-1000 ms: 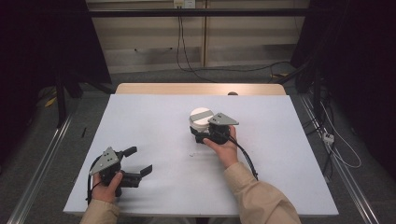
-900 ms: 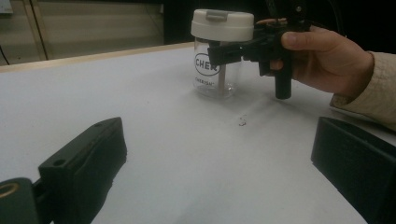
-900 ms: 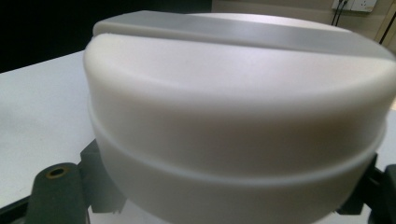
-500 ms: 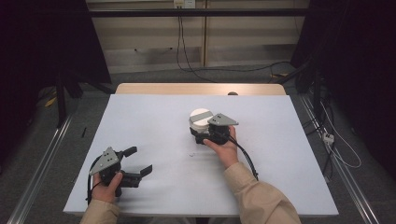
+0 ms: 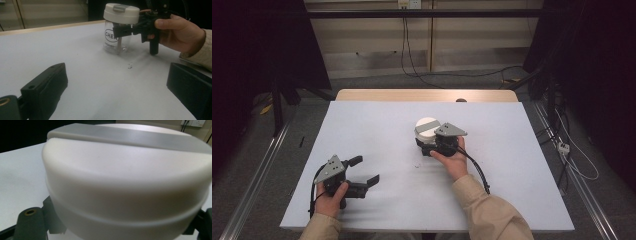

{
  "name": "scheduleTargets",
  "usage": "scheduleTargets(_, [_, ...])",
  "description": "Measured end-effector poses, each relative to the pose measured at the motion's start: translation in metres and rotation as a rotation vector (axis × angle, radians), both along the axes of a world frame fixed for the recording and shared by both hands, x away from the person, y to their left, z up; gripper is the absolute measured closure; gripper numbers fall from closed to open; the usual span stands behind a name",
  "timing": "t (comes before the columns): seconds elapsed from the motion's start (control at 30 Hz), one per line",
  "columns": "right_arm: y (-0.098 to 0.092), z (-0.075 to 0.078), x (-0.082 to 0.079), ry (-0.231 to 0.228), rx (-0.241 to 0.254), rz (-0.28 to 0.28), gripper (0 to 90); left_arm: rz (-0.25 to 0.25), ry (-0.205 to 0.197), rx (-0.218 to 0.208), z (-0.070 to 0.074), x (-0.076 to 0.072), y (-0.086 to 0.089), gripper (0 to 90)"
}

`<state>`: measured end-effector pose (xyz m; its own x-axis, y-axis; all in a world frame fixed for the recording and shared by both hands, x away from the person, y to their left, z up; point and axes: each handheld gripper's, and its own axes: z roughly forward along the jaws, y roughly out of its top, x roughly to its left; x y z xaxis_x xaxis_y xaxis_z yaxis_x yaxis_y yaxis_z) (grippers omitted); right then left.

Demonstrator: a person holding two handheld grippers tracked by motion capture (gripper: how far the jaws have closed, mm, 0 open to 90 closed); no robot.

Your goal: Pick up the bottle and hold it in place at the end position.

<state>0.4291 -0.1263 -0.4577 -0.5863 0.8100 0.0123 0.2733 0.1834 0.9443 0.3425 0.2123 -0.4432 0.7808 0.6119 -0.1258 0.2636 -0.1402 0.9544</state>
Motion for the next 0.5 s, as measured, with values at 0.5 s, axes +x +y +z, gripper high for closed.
scheduleTargets(0.5, [0.000,0.000,0.000,-0.001,-0.005,0.000,18.4,-0.001,0.047,0.010,0.012,0.015,-0.033,4.3])
